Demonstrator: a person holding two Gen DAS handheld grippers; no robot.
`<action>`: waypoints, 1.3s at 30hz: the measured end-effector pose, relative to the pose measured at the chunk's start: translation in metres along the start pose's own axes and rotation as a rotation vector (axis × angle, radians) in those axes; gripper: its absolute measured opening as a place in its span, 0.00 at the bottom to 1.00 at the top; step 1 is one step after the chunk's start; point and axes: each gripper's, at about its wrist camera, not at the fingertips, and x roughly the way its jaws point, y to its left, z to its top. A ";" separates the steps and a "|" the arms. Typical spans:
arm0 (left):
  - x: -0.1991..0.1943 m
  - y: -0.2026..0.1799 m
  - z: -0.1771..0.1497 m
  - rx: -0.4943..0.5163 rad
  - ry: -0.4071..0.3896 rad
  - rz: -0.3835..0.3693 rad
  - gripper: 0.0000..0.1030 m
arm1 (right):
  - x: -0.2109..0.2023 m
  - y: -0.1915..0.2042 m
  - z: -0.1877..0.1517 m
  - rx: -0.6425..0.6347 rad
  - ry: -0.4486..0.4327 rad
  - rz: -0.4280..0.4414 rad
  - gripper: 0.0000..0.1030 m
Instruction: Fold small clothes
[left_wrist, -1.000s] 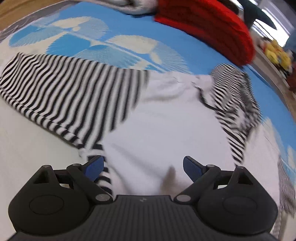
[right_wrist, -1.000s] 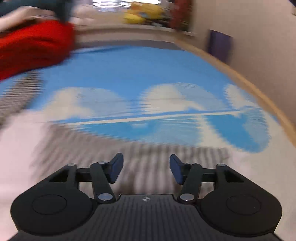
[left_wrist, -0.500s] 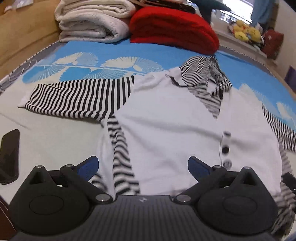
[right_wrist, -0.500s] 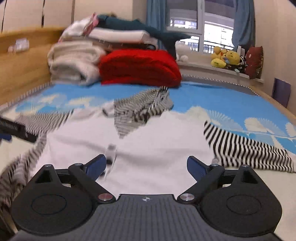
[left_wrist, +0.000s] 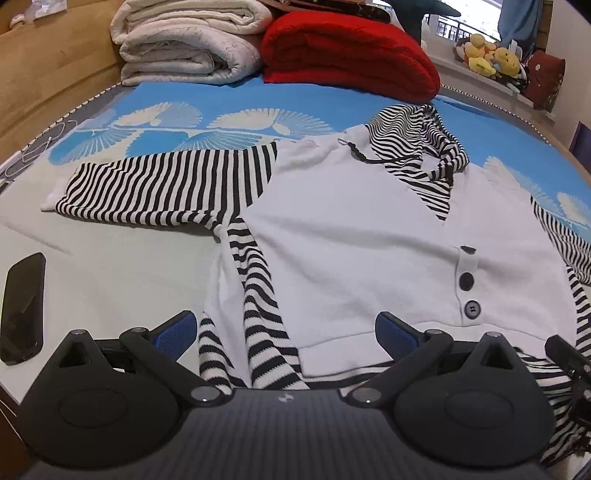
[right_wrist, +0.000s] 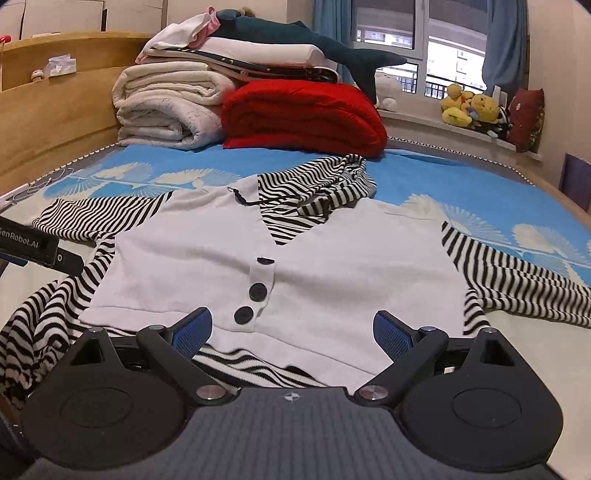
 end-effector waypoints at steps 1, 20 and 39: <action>0.002 0.001 0.000 0.002 0.002 0.004 1.00 | 0.002 0.000 0.001 0.000 -0.002 0.004 0.92; 0.026 0.000 0.002 -0.009 0.100 -0.021 1.00 | 0.018 0.000 -0.003 -0.013 0.067 0.014 0.92; 0.039 -0.003 0.002 -0.001 0.155 -0.006 1.00 | 0.026 -0.004 -0.004 -0.012 0.093 0.007 0.92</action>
